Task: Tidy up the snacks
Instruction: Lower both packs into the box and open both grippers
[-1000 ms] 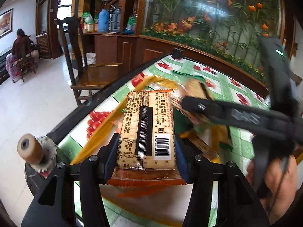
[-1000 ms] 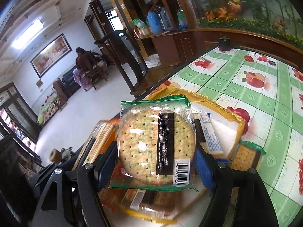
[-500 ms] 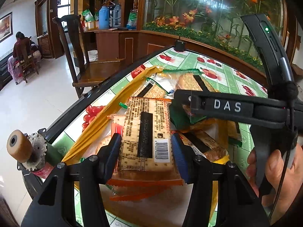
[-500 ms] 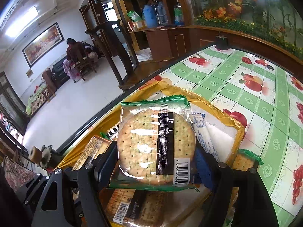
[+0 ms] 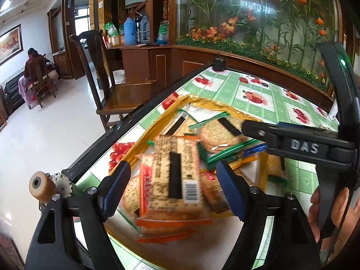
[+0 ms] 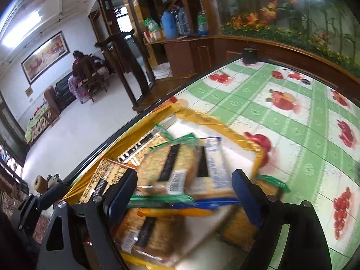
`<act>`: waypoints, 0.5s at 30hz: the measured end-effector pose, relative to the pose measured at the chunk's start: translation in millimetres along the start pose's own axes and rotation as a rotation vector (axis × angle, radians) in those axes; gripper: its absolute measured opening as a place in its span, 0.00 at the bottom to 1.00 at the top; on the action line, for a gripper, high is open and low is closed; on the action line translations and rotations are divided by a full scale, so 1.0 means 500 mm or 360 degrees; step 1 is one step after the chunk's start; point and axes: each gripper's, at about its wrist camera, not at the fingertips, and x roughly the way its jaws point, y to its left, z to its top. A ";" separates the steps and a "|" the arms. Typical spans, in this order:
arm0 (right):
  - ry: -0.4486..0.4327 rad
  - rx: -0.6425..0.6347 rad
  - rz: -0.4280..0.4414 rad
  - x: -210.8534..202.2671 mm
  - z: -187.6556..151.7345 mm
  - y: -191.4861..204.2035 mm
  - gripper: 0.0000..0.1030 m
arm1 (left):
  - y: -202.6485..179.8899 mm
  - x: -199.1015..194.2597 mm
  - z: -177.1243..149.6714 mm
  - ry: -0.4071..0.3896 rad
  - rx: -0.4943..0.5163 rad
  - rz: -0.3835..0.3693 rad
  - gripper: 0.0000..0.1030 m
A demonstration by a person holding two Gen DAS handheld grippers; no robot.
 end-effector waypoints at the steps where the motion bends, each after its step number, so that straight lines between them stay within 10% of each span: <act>1: -0.0015 0.0015 -0.0009 -0.012 -0.002 -0.013 0.87 | -0.008 -0.003 0.003 -0.0007 0.0009 -0.0004 0.77; 15: -0.0105 0.0291 -0.0245 -0.172 -0.090 -0.242 0.89 | -0.202 -0.026 0.043 -0.0056 0.0225 -0.0192 0.80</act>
